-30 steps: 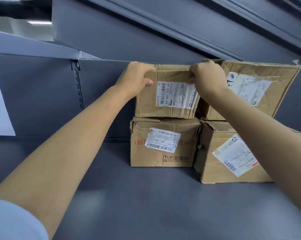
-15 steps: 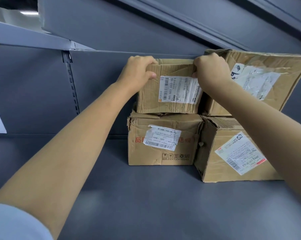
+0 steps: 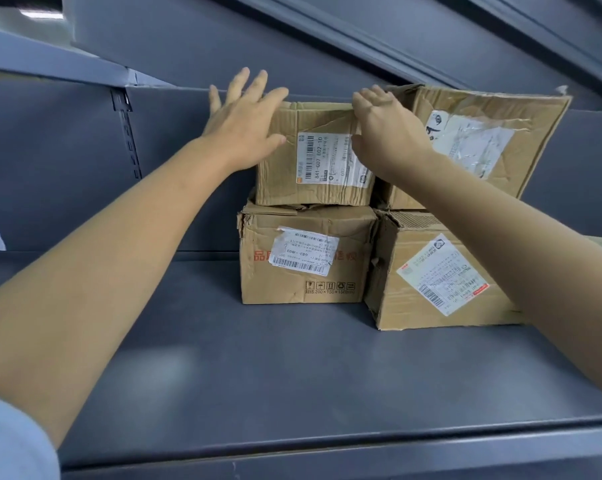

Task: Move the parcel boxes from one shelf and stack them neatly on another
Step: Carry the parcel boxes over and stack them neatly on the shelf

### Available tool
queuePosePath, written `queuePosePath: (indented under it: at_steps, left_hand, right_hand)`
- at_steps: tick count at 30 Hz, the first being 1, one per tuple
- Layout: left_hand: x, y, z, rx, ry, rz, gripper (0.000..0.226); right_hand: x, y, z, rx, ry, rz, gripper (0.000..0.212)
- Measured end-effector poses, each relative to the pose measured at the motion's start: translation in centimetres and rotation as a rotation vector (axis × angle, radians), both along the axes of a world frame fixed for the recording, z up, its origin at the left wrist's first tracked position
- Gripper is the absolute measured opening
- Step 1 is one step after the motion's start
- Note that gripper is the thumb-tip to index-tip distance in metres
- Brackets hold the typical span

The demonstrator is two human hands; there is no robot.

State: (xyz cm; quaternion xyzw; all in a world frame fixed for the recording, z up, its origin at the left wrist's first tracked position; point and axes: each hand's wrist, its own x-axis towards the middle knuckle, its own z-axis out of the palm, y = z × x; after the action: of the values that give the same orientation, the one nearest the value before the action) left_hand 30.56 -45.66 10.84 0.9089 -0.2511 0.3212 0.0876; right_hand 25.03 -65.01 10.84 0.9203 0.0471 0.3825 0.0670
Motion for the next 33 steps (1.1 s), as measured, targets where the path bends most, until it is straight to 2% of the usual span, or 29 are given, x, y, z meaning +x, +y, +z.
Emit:
queuePosePath:
  at_steps: [4,8,10,13,19,23,28,33]
  left_hand:
    - [-1.5,-0.1,-0.4,-0.035,-0.069,-0.046,0.064]
    - [-3.7,-1.5,-0.7,-0.197,-0.377,-0.246,0.045]
    - [-5.1,-3.8,-0.8,-0.218,-0.473,-0.334,0.039]
    - [-7.0,-8.6,-1.1,-0.188,-0.516,-0.503,0.033]
    - [-12.1,-18.3,-3.6,-0.166,-0.430,-0.769,0.026]
    - [-14.5,-23.8,-6.5,-0.199,-0.259,-0.820,0.020]
    - [-17.1,-28.4,-10.1,-0.112,-0.158,-0.925,0.018]
    - [-17.6,-30.1,-12.4,-0.171,-0.131,-0.908,0.018]
  right_hand:
    - [-1.1,0.1,-1.0,0.034,0.002,0.041,0.054]
    - [-4.2,-1.3,-1.7,0.082,-0.053,0.060,0.047]
    - [-6.7,-3.4,-1.8,0.095,-0.085,0.018,0.040]
    - [-10.9,-7.8,-2.2,0.149,-0.084,-0.113,0.036]
    - [-19.0,-18.3,-4.8,0.274,0.186,-0.498,0.037]
    - [-23.4,-23.5,-8.5,0.444,0.430,-0.712,0.068]
    - [-25.0,-25.2,-11.3,0.460,0.539,-0.756,0.046]
    - [-27.7,-26.0,-11.7,0.500,0.535,-0.602,0.054]
